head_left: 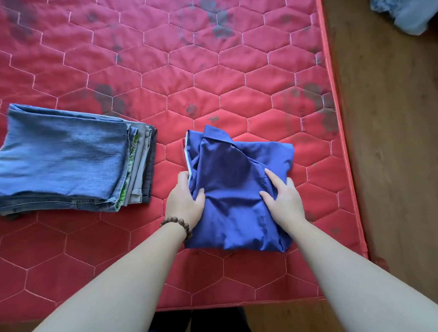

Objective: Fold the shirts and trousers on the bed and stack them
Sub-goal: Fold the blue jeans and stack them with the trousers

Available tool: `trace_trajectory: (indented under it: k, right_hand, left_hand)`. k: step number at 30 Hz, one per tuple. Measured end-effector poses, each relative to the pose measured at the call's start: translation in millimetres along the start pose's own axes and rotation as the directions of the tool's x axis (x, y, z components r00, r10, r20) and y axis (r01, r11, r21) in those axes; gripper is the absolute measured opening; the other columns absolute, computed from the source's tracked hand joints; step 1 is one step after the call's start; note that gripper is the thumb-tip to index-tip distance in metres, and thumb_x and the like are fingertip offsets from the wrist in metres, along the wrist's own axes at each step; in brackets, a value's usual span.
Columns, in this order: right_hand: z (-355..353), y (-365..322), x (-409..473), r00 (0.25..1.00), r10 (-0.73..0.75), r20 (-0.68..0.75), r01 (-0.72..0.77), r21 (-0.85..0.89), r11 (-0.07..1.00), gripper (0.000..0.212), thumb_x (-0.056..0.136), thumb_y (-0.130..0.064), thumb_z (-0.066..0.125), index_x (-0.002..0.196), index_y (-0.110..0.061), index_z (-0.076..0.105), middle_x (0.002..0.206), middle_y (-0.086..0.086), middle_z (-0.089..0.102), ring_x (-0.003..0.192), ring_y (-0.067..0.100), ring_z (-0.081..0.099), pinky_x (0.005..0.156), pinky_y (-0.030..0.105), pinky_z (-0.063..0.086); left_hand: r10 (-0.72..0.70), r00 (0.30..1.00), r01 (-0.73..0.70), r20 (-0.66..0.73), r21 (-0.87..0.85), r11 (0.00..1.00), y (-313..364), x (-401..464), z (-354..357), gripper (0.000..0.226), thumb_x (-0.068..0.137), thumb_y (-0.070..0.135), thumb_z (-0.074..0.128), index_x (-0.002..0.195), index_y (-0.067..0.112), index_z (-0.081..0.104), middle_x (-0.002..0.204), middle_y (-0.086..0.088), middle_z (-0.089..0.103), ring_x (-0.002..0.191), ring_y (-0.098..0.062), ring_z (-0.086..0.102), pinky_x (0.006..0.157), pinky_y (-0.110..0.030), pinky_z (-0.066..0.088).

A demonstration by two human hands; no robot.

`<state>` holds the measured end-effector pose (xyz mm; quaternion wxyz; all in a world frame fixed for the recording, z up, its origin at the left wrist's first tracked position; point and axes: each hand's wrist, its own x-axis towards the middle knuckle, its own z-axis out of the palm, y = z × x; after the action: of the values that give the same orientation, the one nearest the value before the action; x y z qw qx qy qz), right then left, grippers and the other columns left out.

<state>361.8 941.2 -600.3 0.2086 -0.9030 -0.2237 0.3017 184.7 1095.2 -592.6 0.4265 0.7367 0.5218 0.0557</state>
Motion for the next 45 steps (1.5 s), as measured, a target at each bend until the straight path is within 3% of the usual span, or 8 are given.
trace_trajectory:
  k: [3,6,14,28,33,38,40,45]
  right_hand:
    - [0,-18,-13,0.998,-0.013,-0.065,0.008,-0.072,0.997,0.054,0.093,-0.026,0.056,0.14,-0.046,0.04,0.145,0.009,0.036,0.11,0.035,0.056,0.089,0.035,0.044]
    - [-1,-41,-27,0.989,-0.067,-0.133,0.048,-0.138,0.989,0.053,0.093,-0.024,0.054,0.14,-0.044,0.041,0.142,0.009,0.04,0.097,0.039,0.059,0.08,0.038,0.047]
    - [2,-142,-55,0.948,-0.192,-0.252,0.168,-0.116,0.979,0.049,0.092,-0.023,0.058,0.136,-0.042,0.048,0.142,0.009,0.045,0.099,0.04,0.06,0.082,0.042,0.05]
    - [138,-361,-85,0.94,-0.247,-0.236,0.252,-0.009,0.968,0.05,0.091,-0.023,0.058,0.136,-0.043,0.048,0.146,0.005,0.04,0.113,0.03,0.057,0.09,0.04,0.049]
    - [177,-375,-73,0.945,-0.242,-0.219,0.247,-0.004,0.969,0.05,0.09,-0.021,0.062,0.135,-0.039,0.051,0.15,0.006,0.034,0.135,0.027,0.04,0.097,0.035,0.043]
    - [198,-353,-57,0.998,-0.05,-0.046,0.052,0.031,0.998,0.057,0.088,-0.017,0.065,0.14,-0.032,0.046,0.157,0.01,0.015,0.142,0.022,0.028,0.111,0.029,0.026]
    - [197,-349,-52,0.997,-0.066,-0.038,0.068,0.045,0.997,0.057,0.088,-0.012,0.065,0.139,-0.03,0.048,0.158,0.01,0.015,0.142,0.021,0.028,0.109,0.02,0.021]
    - [197,-347,-49,0.974,-0.166,-0.157,0.176,0.054,0.983,0.051,0.089,-0.004,0.06,0.134,-0.027,0.055,0.155,0.006,0.027,0.139,0.021,0.033,0.102,0.011,0.019]
  left_hand:
    - [0.088,0.994,-0.087,-0.066,0.02,0.996,11,-5,-4,0.029,0.087,0.018,0.061,0.112,0.02,0.048,0.089,0.001,0.064,0.085,-0.036,0.06,0.064,-0.029,0.034]
    - [0.146,0.983,-0.143,-0.112,0.035,0.989,17,-9,-18,0.032,0.086,0.017,0.061,0.116,0.021,0.05,0.094,-0.005,0.068,0.087,-0.037,0.061,0.066,-0.036,0.044]
    - [0.194,0.962,-0.198,-0.194,0.0,0.98,13,4,-110,0.038,0.085,0.018,0.062,0.121,0.021,0.05,0.1,-0.01,0.068,0.09,-0.038,0.062,0.073,-0.041,0.049]
    - [0.226,0.961,-0.229,-0.159,0.001,0.974,-118,87,-352,0.037,0.086,0.013,0.063,0.121,0.013,0.05,0.099,-0.008,0.069,0.093,-0.035,0.062,0.073,-0.032,0.042]
    - [0.186,0.977,-0.187,-0.106,0.006,0.982,-161,114,-364,0.041,0.086,0.017,0.063,0.123,0.018,0.046,0.105,-0.004,0.068,0.094,-0.032,0.063,0.072,-0.03,0.042]
    - [0.07,0.998,-0.07,0.006,0.01,0.998,-205,123,-348,0.074,0.084,0.023,0.07,0.146,0.018,0.029,0.137,-0.008,0.049,0.124,-0.028,0.049,0.1,-0.036,0.041]
    - [0.054,0.997,-0.055,0.052,0.006,0.998,-213,123,-343,0.083,0.085,0.023,0.07,0.151,0.023,0.021,0.139,-0.01,0.046,0.127,-0.026,0.046,0.105,-0.038,0.038]
    - [0.173,0.981,-0.181,-0.083,-0.091,0.979,-204,128,-336,0.077,0.087,0.009,0.066,0.151,0.025,0.026,0.146,-0.001,0.042,0.133,-0.018,0.04,0.107,-0.016,0.025]
